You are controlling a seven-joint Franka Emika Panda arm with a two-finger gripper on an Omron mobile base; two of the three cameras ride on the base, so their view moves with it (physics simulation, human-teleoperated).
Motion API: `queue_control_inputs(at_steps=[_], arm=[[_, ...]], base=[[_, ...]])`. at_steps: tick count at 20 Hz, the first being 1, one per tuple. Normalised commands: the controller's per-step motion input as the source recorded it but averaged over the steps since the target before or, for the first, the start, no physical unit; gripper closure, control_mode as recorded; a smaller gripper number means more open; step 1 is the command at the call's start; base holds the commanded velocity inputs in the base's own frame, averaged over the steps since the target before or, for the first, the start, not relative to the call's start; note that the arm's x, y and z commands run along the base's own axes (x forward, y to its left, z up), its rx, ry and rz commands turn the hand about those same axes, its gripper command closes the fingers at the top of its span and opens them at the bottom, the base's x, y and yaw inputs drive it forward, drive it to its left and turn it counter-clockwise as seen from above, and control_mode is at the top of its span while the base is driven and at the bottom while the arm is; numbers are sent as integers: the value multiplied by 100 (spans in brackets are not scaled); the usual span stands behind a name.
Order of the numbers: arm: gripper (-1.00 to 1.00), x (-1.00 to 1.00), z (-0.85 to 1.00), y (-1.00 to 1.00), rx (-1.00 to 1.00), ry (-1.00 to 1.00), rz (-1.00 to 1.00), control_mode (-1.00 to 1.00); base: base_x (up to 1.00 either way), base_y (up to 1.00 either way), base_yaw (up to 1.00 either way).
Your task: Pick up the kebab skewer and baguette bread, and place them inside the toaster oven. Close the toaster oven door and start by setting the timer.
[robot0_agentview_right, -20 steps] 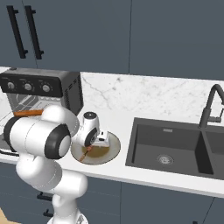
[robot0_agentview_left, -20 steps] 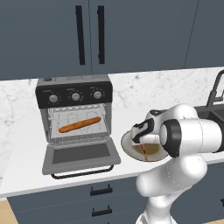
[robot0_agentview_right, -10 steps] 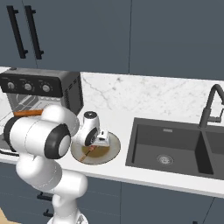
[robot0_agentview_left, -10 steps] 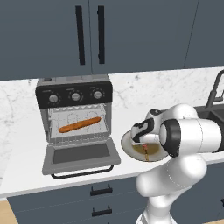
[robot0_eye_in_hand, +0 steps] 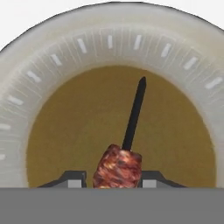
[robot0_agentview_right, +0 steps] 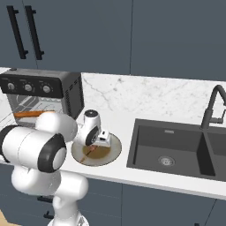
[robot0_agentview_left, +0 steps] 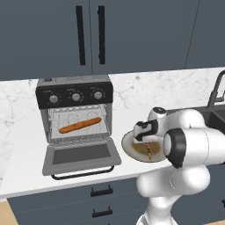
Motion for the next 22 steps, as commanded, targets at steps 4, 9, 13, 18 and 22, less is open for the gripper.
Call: queue_control_inputs(at_steps=[4,9,13,18,22], arm=[[100,-34,63,-1,4,-4,-19,-100],[100,-13,78,0,6,-3,-25,-100],[100,-1,68,0,10,-2,-30,-100],[100,-5,42,8,14,-8,-40,-100],[100,-10,21,28,19,-15,-48,-100]], base=[[0,0,0],[0,0,0],[0,0,0],[0,0,0],[0,0,0]])
